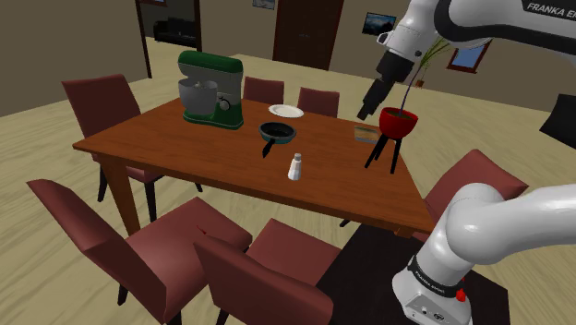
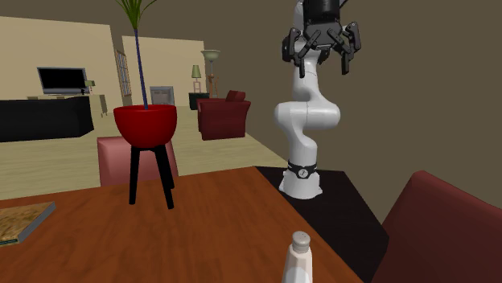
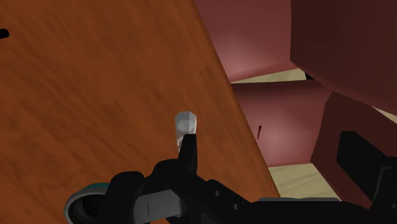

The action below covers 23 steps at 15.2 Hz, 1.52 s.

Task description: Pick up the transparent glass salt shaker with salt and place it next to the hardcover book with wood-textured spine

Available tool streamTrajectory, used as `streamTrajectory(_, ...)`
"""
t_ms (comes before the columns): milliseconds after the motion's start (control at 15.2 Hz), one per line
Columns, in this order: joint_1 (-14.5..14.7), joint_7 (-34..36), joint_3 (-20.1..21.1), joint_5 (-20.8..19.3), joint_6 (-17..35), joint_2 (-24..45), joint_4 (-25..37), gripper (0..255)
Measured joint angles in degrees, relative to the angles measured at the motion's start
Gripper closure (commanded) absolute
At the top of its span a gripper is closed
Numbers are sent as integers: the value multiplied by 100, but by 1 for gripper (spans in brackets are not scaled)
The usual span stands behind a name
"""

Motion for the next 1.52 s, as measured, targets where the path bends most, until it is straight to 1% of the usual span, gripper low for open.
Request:
streamTrajectory(132, -4, -17, -8, -13, 84, 56, -30, 0)
streamTrajectory(330, -22, -77, -24, -62, 578, 307, -270, 0)
streamTrajectory(726, -29, -111, 12, -134, 1795, 1138, -634, 0)
streamTrajectory(990, -70, -219, -53, -203, 2639, 1760, -838, 0)
streamTrajectory(1122, -84, -255, -75, -232, 2993, 2118, -821, 0)
streamTrajectory(1254, -78, -263, -79, -242, 3376, 2644, -665, 0)
streamTrajectory(1452, -94, -285, -97, -276, 3924, 3192, -654, 0)
streamTrajectory(1518, -88, -274, -91, -281, 4075, 3454, -532, 0)
